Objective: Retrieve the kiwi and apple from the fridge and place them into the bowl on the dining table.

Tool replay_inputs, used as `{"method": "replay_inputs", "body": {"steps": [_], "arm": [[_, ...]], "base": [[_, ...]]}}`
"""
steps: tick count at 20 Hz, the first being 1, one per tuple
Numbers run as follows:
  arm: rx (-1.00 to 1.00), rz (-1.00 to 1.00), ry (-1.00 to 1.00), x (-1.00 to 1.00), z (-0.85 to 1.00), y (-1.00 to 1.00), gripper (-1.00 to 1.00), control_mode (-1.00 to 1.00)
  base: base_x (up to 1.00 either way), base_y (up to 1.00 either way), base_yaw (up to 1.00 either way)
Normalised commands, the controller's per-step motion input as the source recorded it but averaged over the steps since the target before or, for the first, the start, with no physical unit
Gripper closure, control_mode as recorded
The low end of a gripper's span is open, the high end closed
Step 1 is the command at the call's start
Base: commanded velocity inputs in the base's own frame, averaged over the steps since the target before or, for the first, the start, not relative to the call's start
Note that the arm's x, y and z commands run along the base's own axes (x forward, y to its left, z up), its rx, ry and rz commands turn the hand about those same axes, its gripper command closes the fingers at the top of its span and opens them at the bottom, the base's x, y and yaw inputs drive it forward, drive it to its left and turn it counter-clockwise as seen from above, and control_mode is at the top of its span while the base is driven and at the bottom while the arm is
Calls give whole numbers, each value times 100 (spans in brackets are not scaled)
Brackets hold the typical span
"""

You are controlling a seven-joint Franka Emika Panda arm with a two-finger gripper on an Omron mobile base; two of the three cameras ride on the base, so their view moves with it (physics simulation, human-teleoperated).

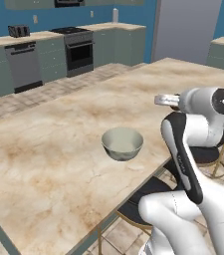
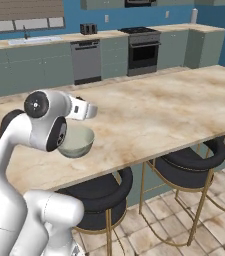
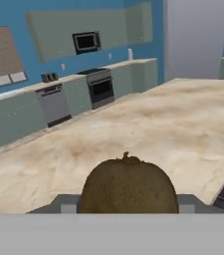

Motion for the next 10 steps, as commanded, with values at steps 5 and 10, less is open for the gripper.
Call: {"method": "replay_inputs", "body": {"steps": [5,10], "arm": [[-1,8,34,51,-54,60,100,-100],[0,11,36,54,-56,56,100,-100]], "base": [[0,0,0],[0,0,0]]}}
